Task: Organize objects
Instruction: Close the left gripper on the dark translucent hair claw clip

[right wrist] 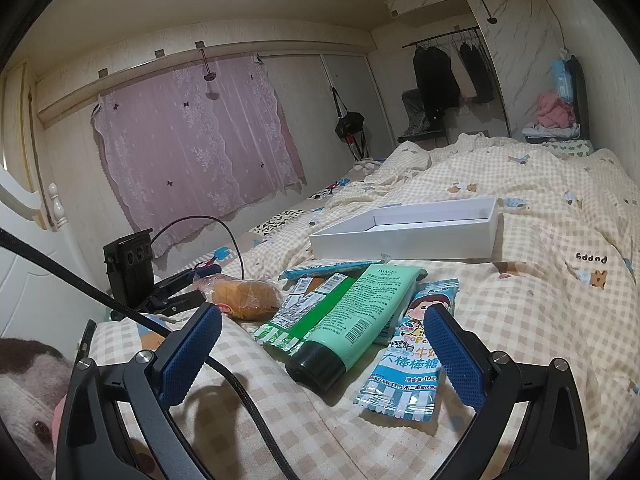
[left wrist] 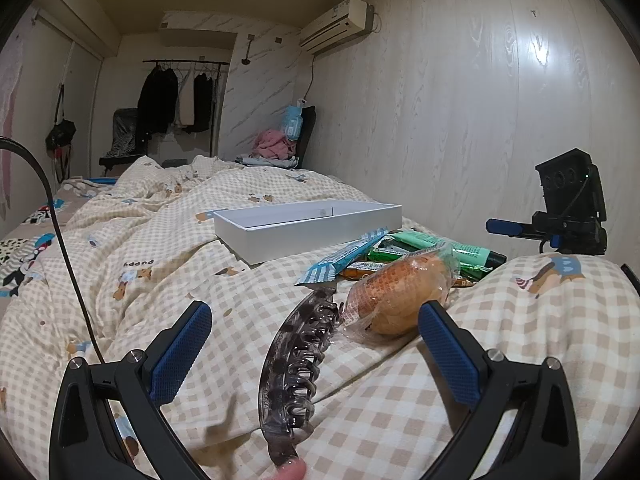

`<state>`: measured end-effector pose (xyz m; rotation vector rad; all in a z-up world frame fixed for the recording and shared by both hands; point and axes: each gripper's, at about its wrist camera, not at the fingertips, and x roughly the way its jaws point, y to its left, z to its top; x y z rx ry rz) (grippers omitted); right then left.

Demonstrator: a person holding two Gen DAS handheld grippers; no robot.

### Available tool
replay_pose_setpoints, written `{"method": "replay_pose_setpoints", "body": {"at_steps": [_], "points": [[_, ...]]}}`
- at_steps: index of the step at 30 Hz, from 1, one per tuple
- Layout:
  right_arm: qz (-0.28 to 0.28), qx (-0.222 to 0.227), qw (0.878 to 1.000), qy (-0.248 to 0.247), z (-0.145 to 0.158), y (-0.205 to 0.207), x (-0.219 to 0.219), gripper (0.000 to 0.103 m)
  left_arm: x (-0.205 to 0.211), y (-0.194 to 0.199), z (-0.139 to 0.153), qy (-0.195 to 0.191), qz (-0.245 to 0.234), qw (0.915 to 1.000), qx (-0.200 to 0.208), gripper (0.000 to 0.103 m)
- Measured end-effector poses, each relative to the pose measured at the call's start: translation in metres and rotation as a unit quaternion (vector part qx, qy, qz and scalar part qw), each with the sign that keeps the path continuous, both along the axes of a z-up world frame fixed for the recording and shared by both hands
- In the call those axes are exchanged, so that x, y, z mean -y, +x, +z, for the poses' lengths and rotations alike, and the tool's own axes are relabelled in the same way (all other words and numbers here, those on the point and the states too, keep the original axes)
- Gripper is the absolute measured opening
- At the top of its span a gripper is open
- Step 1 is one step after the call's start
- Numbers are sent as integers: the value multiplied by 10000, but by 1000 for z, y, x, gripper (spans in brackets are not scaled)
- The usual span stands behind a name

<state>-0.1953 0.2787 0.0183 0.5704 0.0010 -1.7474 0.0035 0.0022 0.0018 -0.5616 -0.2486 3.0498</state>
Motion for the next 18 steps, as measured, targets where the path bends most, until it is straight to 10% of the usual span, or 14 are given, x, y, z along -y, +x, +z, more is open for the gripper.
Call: {"method": "replay_pose_setpoints", "body": {"at_steps": [4, 8, 18], "points": [[2, -3, 10000, -3, 0, -1, 0, 102, 2, -2, -1, 110, -122, 9998, 75, 98], [1, -1, 10000, -2, 0, -1, 0, 102, 12, -3, 1, 333, -209, 9989, 267, 61], [13, 47, 10000, 2, -1, 0, 0, 102, 38, -3, -12, 336, -529, 9937, 932, 60]]}}
